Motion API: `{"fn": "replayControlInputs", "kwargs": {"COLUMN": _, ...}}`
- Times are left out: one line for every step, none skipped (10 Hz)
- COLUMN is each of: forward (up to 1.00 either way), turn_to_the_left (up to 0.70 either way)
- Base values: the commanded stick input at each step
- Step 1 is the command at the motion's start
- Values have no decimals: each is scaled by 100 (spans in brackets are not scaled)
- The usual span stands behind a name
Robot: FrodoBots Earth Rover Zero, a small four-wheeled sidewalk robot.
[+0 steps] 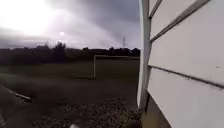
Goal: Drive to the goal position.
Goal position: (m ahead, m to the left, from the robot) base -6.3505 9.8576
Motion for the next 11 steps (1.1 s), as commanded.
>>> {"fn": "replayControlInputs", "kwargs": {"forward": 0, "turn_to_the_left": 0}}
{"fn": "replayControlInputs", "kwargs": {"forward": 0, "turn_to_the_left": 0}}
{"fn": "replayControlInputs", "kwargs": {"forward": 0, "turn_to_the_left": 0}}
{"fn": "replayControlInputs", "kwargs": {"forward": 1, "turn_to_the_left": 0}}
{"fn": "replayControlInputs", "kwargs": {"forward": 4, "turn_to_the_left": 0}}
{"fn": "replayControlInputs", "kwargs": {"forward": 5, "turn_to_the_left": 0}}
{"fn": "replayControlInputs", "kwargs": {"forward": 4, "turn_to_the_left": 0}}
{"fn": "replayControlInputs", "kwargs": {"forward": -3, "turn_to_the_left": 0}}
{"fn": "replayControlInputs", "kwargs": {"forward": -26, "turn_to_the_left": 0}}
{"fn": "replayControlInputs", "kwargs": {"forward": -66, "turn_to_the_left": 0}}
{"fn": "replayControlInputs", "kwargs": {"forward": -70, "turn_to_the_left": 0}}
